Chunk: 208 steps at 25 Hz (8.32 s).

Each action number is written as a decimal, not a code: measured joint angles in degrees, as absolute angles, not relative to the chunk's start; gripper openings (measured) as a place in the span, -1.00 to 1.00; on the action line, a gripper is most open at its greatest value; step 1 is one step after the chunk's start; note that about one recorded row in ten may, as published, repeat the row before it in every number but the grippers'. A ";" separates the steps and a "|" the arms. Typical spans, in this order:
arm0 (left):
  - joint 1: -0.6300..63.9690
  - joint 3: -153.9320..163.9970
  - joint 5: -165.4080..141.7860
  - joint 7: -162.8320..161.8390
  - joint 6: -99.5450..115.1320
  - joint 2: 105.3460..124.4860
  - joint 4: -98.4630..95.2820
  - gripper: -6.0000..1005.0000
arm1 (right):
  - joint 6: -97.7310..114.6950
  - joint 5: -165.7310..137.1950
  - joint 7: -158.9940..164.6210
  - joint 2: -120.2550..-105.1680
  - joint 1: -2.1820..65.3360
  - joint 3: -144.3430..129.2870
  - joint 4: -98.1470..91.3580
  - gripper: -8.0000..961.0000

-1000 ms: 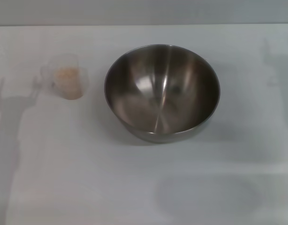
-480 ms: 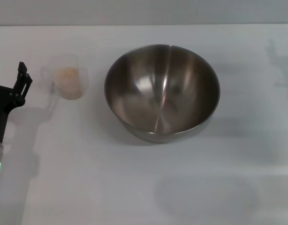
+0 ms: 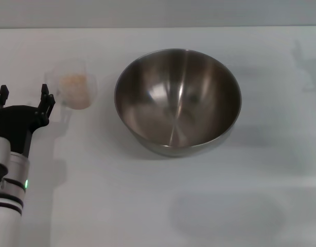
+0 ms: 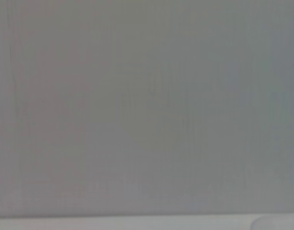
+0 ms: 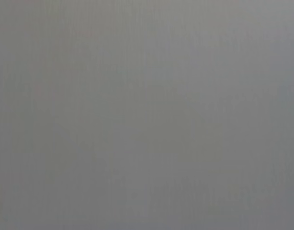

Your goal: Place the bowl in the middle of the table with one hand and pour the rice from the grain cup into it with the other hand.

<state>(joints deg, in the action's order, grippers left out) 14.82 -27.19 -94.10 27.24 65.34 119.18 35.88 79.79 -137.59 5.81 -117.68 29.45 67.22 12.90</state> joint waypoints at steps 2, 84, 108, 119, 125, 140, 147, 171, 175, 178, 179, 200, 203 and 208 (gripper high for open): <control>15.42 -26.46 -92.15 28.09 65.17 119.18 36.05 0.69 | 79.94 -137.60 5.80 -117.63 29.47 67.18 12.89 0.49; 25.38 -24.53 -89.01 12.29 58.38 118.68 27.79 -0.95 | 80.33 -140.09 5.80 -117.04 29.07 67.57 13.98 0.49; 22.02 -31.41 -117.38 73.44 70.81 119.08 39.32 -0.95 | 79.82 -139.57 5.71 -116.49 30.27 67.85 11.63 0.49; 22.56 -23.97 -118.68 104.18 70.55 119.18 39.10 -0.95 | 79.76 -139.83 5.71 -116.19 31.51 67.85 11.37 0.49; 22.96 -21.49 -118.74 117.22 70.15 119.18 38.17 -0.95 | 79.71 -139.98 5.71 -116.06 32.37 67.81 11.15 0.49; 23.54 -18.98 -122.77 132.27 70.55 119.18 36.76 -0.95 | 79.72 -140.02 5.71 -115.96 32.70 67.66 11.07 0.49; 23.52 -18.98 -123.77 133.12 70.58 119.18 36.48 -0.95 | 79.72 -140.02 5.71 -115.99 32.70 67.75 11.07 0.49; 17.44 -40.24 -119.50 55.14 69.03 118.75 43.04 -0.95 | 79.72 -140.00 5.71 -116.02 32.69 67.68 11.09 0.49; 17.94 -45.61 -118.44 33.75 63.59 118.58 37.99 -0.95 | 79.72 -140.01 5.71 -116.02 32.69 67.57 11.08 0.49; 19.07 -48.03 -118.49 23.92 58.43 118.57 34.28 -0.95 | 79.72 -140.00 5.71 -116.05 32.69 67.53 11.17 0.49; 19.57 -48.95 -118.49 21.61 55.75 118.56 33.40 -0.95 | 79.72 -140.01 5.71 -116.06 32.70 67.51 11.20 0.49; 22.62 -50.44 -119.15 8.70 44.76 118.76 24.84 -0.88 | 80.16 -140.01 5.71 -116.37 32.28 67.30 11.27 0.49; 22.70 -49.96 -119.22 8.70 44.76 118.72 24.61 -0.86 | 80.24 -140.01 5.71 -116.38 32.18 67.26 11.33 0.49; 22.73 -49.47 -120.17 8.66 44.76 118.59 24.43 -0.84 | 80.25 -140.01 5.71 -116.48 32.13 67.23 11.35 0.49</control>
<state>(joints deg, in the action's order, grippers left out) 22.73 -49.47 -120.17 8.66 44.76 118.59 24.43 80.25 -140.01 5.71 -116.48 32.13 67.23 11.35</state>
